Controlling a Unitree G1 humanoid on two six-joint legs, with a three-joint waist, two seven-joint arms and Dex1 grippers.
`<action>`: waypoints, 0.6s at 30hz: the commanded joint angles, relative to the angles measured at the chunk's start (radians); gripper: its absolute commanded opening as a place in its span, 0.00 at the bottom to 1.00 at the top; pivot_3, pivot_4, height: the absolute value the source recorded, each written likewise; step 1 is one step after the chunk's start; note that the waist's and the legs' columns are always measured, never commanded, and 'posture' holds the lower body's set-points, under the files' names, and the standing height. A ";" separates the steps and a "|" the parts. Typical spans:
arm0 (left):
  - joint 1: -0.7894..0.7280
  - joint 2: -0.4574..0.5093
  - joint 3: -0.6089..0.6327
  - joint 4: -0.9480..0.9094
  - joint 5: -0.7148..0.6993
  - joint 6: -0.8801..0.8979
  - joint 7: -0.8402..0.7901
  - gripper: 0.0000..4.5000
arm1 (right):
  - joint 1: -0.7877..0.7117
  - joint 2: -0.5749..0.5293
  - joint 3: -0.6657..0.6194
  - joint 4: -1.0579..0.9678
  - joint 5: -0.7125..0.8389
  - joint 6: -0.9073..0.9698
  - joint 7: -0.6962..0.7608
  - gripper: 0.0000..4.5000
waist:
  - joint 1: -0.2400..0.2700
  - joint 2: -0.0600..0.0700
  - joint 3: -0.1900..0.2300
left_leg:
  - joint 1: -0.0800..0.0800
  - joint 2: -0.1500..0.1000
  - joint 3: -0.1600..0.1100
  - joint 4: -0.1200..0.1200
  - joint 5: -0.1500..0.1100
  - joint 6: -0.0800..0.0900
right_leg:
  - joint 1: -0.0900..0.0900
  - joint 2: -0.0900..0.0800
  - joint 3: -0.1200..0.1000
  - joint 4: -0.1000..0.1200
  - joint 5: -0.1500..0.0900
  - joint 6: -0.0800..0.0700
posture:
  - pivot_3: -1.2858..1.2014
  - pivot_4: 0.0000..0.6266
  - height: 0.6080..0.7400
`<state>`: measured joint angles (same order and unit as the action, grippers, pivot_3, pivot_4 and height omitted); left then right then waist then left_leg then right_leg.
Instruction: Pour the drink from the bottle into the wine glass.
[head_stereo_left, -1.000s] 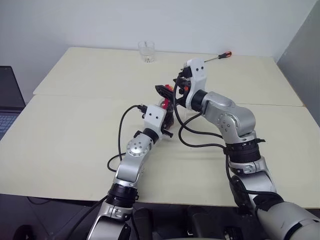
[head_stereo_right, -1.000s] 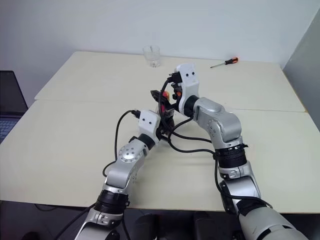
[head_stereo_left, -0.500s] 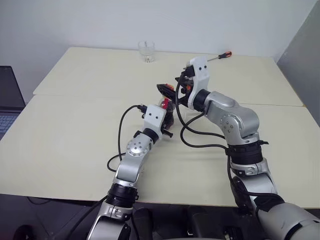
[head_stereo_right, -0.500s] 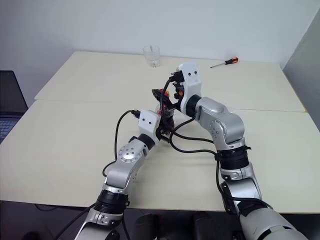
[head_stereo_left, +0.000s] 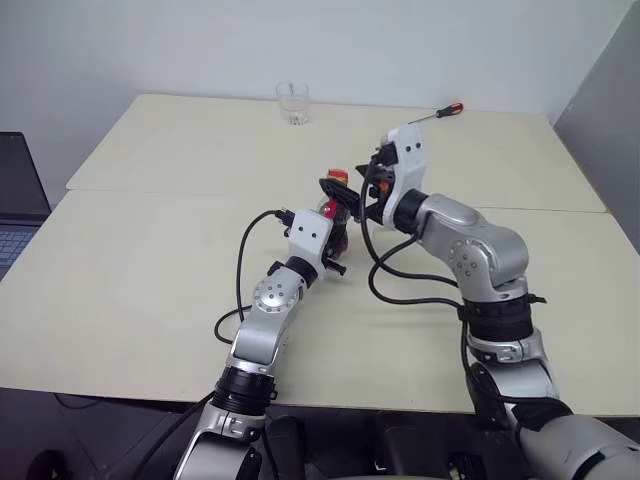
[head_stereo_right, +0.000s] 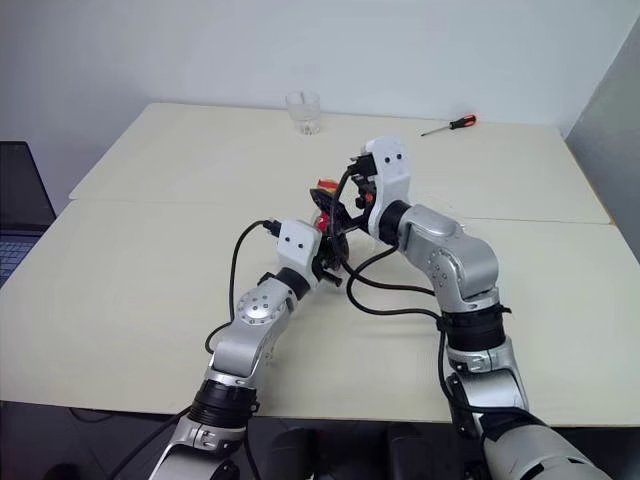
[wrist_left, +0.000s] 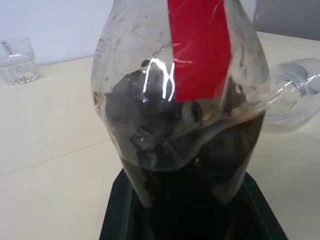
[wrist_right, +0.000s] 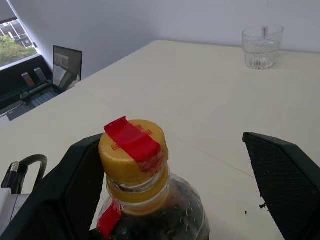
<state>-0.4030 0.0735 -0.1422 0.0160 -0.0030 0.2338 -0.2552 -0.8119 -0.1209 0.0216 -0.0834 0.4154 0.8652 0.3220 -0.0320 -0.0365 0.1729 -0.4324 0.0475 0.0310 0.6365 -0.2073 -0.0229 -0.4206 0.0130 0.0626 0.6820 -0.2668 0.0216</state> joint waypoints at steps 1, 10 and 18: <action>-0.014 -0.005 0.003 -0.048 -0.008 -0.023 -0.001 0.16 | -0.013 -0.008 -0.019 -0.044 0.009 -0.005 -0.002 0.87 | 0.000 0.000 0.000 | 0.000 0.000 0.000 0.000 0.000 0.000 | 0.000 0.000 0.000 0.000 0.000 0.000 | 0.52 0.24 1.00; -0.011 -0.004 0.002 -0.052 -0.008 -0.019 0.001 0.16 | -0.007 -0.017 -0.001 -0.066 0.018 0.000 0.016 0.28 | 0.000 0.000 0.000 | 0.000 0.000 0.000 0.000 0.000 0.000 | 0.000 0.000 0.000 0.000 0.000 0.000 | 0.52 0.24 1.00; -0.009 -0.004 0.001 -0.055 -0.008 -0.016 0.002 0.15 | 0.001 -0.028 0.003 -0.080 0.028 -0.018 0.036 0.28 | 0.000 0.000 0.000 | 0.000 0.000 0.000 0.000 0.000 0.000 | 0.000 0.000 0.000 0.000 0.000 0.000 | 0.52 0.24 1.00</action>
<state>-0.4030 0.0726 -0.1507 0.0159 -0.0029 0.2351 -0.2559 -0.8054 -0.1351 0.0433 -0.1193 0.4449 0.8691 0.3564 -0.0319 -0.0365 0.1729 -0.4324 0.0475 0.0310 0.6365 -0.2073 -0.0229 -0.4206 0.0131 0.0626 0.6818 -0.2668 0.0216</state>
